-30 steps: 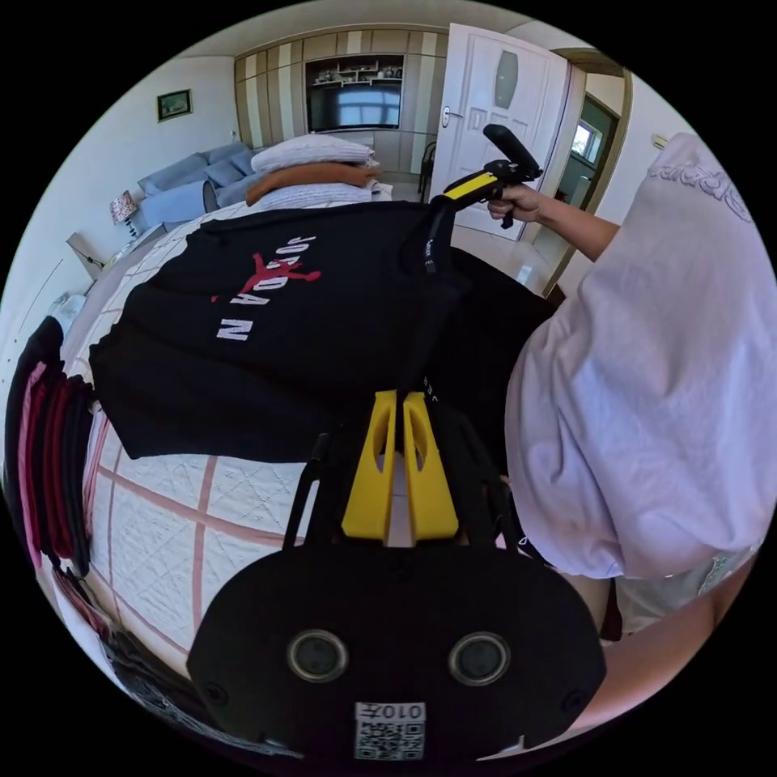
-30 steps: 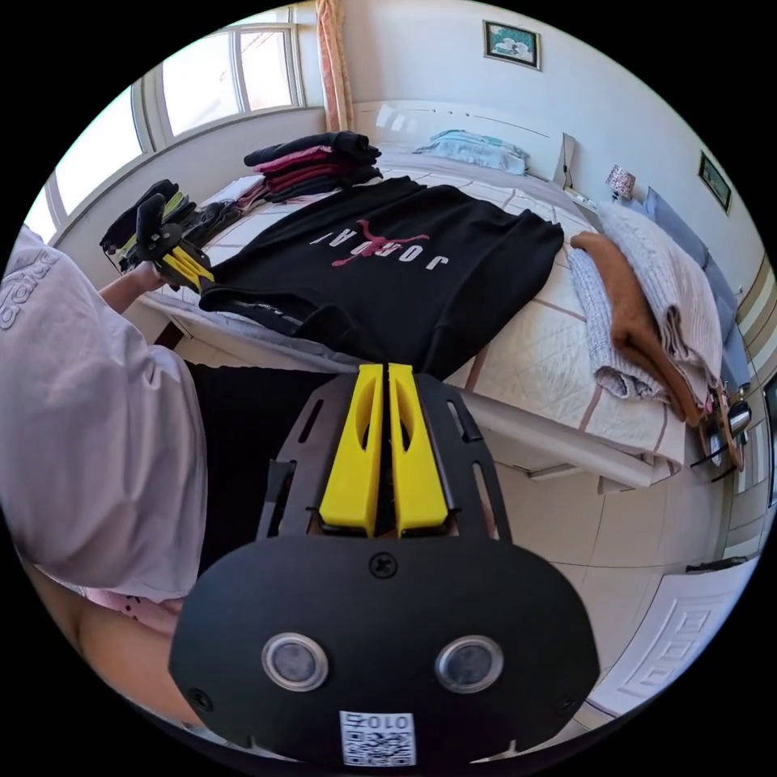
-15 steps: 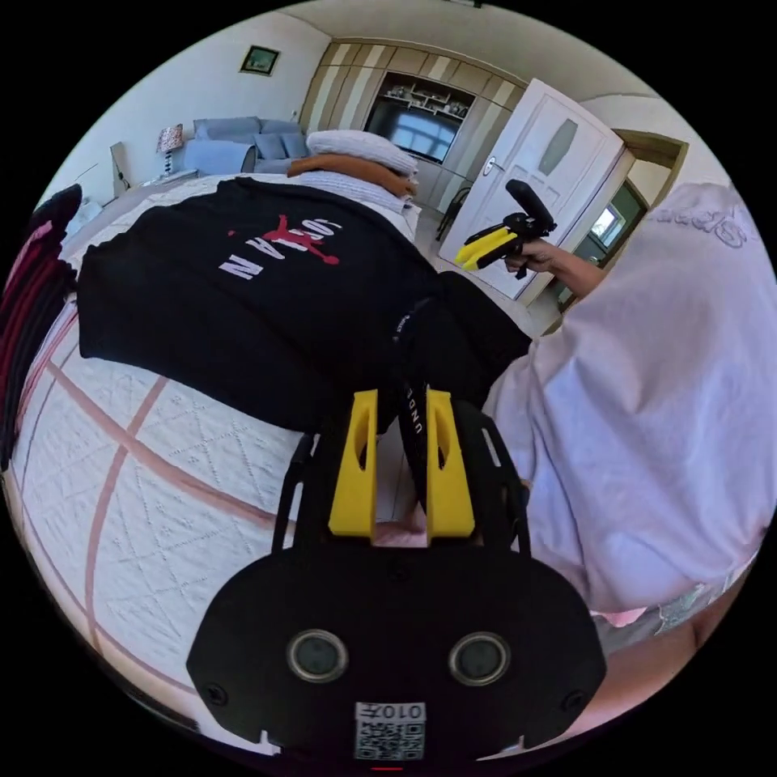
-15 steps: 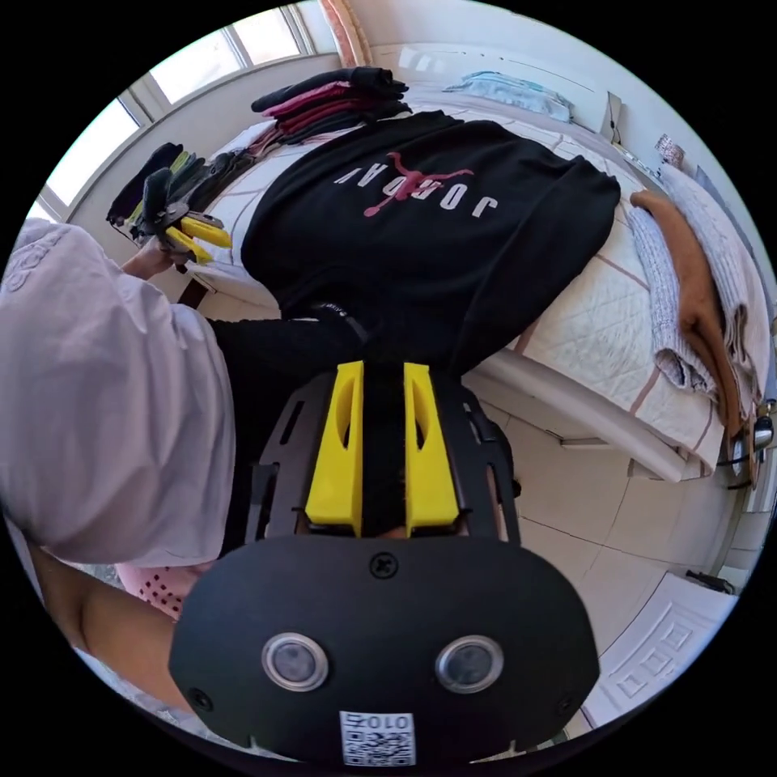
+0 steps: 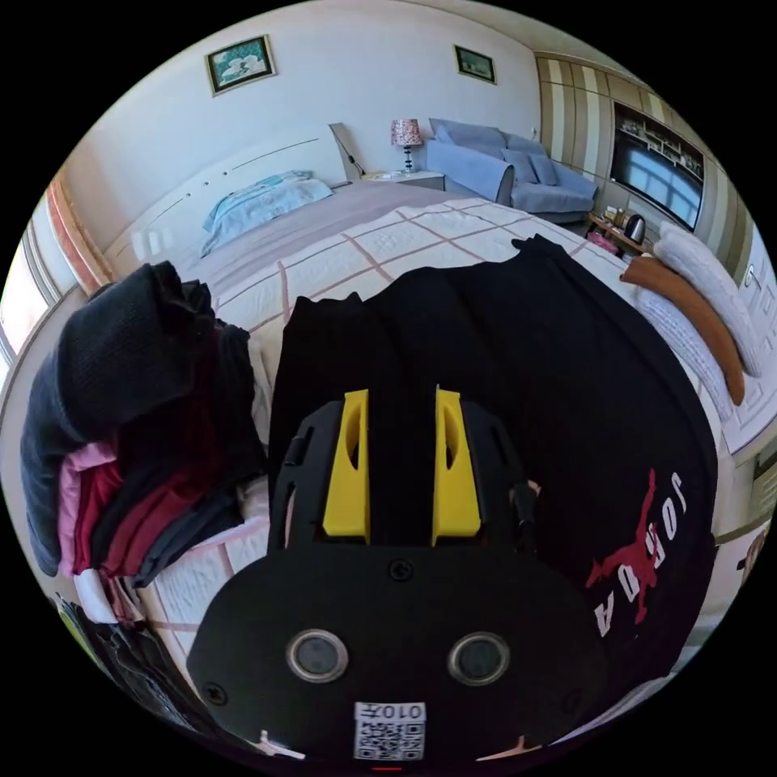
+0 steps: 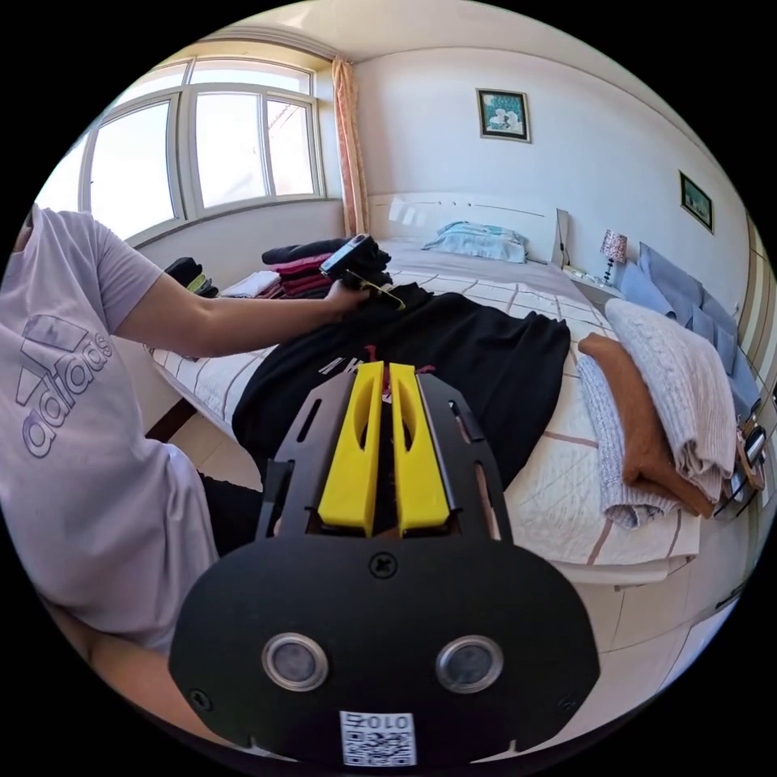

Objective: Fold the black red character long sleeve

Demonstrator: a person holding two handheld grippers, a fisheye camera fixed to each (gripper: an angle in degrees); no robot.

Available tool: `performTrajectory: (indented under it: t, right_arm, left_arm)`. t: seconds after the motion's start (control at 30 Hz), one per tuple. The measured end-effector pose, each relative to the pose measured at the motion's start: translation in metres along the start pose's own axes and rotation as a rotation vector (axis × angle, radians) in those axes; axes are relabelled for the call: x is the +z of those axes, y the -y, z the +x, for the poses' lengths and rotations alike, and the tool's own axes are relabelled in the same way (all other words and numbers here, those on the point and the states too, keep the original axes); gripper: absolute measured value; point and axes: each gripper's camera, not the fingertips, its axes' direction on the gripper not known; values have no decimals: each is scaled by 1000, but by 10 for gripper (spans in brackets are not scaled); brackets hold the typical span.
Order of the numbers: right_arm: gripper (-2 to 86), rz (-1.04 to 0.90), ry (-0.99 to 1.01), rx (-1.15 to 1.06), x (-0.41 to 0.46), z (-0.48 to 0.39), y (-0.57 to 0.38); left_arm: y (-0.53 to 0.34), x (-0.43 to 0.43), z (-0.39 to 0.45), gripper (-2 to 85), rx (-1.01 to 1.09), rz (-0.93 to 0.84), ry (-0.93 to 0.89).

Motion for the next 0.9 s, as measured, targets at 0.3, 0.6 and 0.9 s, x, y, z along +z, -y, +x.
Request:
performTrajectory:
  t: [0.3,0.6,0.9]
  right_arm:
    - [28,-27,-4,54,-13,-2,-34]
    - [26,-12,-23,7,-28,-36,-31]
    - [26,-47,8,-36,-20,-77,-16]
  left_arm:
    - [4,0,-28,16,13,-107,3]
    - [-84,-207,-96,-1,89,156,-144]
    - [-284,-321,-323,-1,-487,326,-238]
